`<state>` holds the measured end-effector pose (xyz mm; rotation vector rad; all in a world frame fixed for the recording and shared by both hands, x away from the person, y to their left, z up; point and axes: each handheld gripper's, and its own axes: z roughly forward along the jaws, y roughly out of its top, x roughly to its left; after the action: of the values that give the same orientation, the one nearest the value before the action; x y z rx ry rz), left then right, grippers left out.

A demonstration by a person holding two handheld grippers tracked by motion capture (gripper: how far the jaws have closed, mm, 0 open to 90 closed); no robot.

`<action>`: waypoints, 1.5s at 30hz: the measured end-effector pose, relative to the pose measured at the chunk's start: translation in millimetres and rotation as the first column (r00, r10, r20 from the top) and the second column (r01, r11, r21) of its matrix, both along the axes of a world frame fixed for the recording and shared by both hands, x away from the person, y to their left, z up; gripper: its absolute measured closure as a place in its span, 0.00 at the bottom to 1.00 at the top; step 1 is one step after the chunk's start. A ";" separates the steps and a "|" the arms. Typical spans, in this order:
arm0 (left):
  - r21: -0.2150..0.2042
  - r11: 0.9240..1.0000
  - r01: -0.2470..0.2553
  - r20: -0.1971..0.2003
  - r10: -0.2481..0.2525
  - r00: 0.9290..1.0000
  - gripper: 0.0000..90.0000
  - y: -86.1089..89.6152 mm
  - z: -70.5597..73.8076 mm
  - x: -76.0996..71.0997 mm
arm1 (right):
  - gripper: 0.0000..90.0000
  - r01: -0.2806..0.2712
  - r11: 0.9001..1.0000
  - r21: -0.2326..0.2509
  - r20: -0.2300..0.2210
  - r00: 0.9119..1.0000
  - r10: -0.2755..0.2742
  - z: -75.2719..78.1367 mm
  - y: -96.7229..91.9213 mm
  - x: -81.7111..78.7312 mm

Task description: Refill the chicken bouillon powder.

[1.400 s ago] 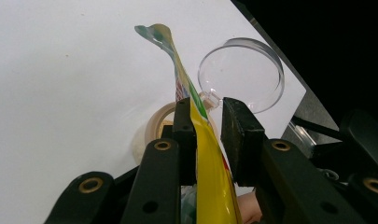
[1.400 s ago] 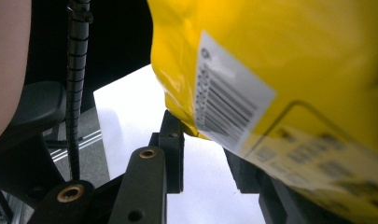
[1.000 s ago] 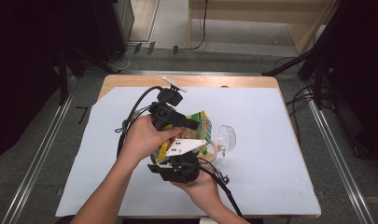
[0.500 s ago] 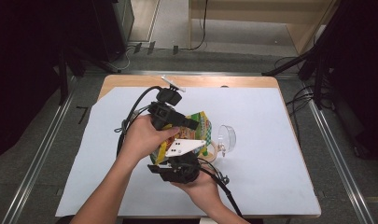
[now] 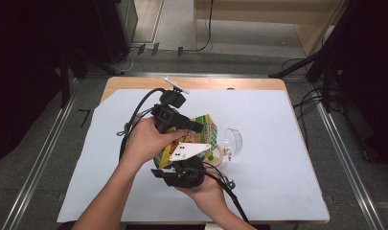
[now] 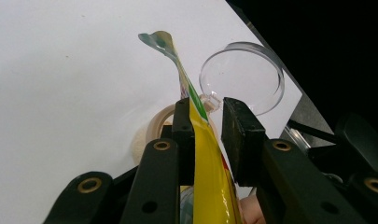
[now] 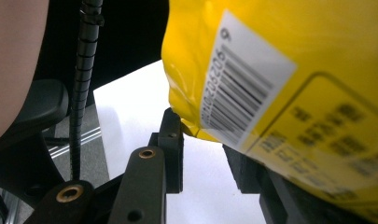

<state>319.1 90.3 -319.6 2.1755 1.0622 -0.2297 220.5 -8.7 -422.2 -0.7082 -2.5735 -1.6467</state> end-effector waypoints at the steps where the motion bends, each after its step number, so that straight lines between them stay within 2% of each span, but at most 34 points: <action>1: 0.002 1.000 0.001 0.000 -0.001 1.000 0.84 0.2 0.0 0.2 | 0.78 0.000 1.000 0.001 -0.001 1.000 0.000 0.0 0.0 -0.2; 32: -0.005 1.000 -0.006 -0.005 0.006 1.000 0.84 1.8 0.5 1.6 | 0.78 -0.001 1.000 0.010 -0.010 1.000 0.001 4.2 1.0 -3.3; 45: 0.007 1.000 -0.003 -0.005 0.003 1.000 0.84 -0.1 -0.1 1.6 | 0.78 0.003 1.000 0.014 -0.017 1.000 -0.002 3.5 1.0 -3.9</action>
<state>320.7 90.2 -319.8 2.1802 1.0703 -0.2306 216.6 -7.7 -418.7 -0.7217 -2.5483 -1.6503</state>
